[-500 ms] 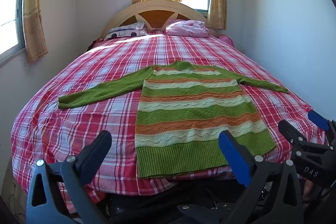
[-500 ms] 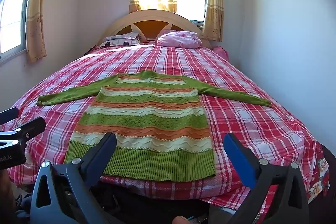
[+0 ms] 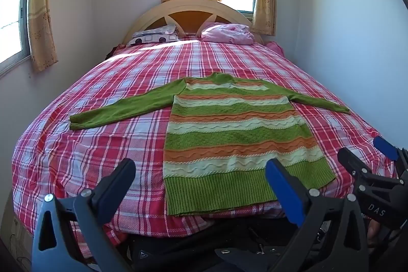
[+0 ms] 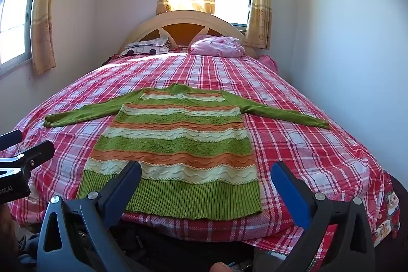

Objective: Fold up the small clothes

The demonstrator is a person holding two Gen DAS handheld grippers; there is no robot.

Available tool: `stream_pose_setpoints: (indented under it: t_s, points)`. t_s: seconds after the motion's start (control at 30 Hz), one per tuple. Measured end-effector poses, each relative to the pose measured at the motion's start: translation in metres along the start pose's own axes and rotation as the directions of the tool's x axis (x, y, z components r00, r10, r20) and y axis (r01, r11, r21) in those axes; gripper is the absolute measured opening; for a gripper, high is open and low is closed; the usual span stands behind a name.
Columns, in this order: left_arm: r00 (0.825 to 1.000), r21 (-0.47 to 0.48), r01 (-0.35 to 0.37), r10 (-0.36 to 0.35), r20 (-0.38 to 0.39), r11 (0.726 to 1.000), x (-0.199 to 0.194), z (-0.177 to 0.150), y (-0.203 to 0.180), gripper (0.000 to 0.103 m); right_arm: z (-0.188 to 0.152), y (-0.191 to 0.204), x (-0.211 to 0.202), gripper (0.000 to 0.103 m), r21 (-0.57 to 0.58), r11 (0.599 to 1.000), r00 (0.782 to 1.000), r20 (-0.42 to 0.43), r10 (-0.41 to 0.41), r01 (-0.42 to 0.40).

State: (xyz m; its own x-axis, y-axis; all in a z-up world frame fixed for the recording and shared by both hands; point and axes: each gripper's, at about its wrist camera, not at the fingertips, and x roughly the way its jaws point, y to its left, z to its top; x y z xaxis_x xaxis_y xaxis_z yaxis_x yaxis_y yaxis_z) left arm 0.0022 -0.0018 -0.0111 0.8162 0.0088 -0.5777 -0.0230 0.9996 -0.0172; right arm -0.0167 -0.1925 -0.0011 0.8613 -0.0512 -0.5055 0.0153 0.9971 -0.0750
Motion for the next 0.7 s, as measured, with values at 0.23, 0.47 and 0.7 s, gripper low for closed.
stream_pose_setpoints:
  t_s: [0.23, 0.47, 0.7]
  points:
    - [1.000, -0.011, 0.001, -0.001, -0.007, 1.000, -0.0008, 0.0039, 0.0008, 0.103, -0.0012, 0.0017, 0.0037, 0.102, 0.001, 1.000, 1.000, -0.009, 0.001, -0.001]
    - [1.000, -0.018, 0.001, -0.002, -0.010, 1.000, -0.0004, 0.0055, 0.0014, 0.103, -0.0001, 0.0009, 0.0034, 0.102, 0.003, 1.000, 1.000, -0.012, 0.001, -0.001]
    - [1.000, -0.025, 0.003, -0.003, -0.012, 1.000, 0.0010, 0.0066, 0.0023, 0.103, 0.0006, 0.0009, 0.0049, 0.102, 0.005, 1.000, 1.000, -0.017, 0.001, -0.001]
